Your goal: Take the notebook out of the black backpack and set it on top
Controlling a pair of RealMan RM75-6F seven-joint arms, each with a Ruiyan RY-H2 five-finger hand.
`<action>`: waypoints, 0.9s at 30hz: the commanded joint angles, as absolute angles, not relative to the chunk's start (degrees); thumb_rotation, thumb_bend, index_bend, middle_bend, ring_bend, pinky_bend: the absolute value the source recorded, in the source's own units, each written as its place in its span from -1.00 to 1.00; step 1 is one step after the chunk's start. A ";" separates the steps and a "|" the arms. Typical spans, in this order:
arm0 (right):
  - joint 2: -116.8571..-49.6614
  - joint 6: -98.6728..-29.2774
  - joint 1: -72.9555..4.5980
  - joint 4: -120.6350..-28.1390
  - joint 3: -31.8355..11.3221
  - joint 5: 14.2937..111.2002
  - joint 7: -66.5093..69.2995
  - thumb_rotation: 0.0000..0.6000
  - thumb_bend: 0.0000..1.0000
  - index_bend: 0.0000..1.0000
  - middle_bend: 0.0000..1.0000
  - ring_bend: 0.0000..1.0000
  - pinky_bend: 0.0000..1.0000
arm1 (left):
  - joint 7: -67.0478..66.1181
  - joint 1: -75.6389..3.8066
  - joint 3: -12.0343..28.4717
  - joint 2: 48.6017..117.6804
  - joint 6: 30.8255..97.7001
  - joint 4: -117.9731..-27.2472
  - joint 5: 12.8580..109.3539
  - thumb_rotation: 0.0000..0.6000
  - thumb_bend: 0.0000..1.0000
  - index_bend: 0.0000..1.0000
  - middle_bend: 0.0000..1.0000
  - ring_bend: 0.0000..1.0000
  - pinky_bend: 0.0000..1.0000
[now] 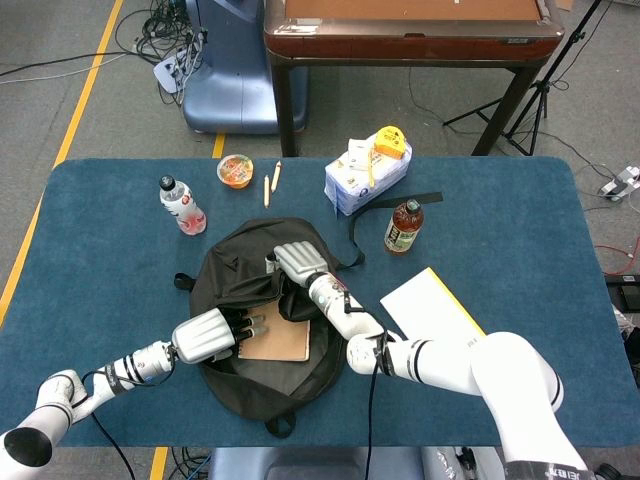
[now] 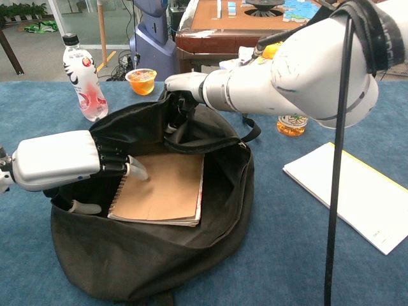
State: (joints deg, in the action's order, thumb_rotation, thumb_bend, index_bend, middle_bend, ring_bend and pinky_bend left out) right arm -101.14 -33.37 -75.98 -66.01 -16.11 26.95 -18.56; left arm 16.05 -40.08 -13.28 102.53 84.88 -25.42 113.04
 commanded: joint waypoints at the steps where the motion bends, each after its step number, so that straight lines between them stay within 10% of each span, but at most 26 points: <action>1: -101.09 -33.35 -76.07 -65.94 -15.94 26.85 -18.37 1.00 0.97 0.48 0.13 -0.03 -0.03 | 17.21 -40.11 -13.56 103.59 84.92 -24.00 112.62 1.00 -0.57 -0.64 -0.55 -0.49 -0.28; 27: -103.04 -32.69 -77.57 -61.27 -14.97 23.78 -17.69 1.00 0.98 0.48 0.13 -0.03 -0.03 | 25.79 -40.60 -13.17 109.96 83.54 -19.96 108.43 1.00 -0.57 -0.67 -0.59 -0.52 -0.31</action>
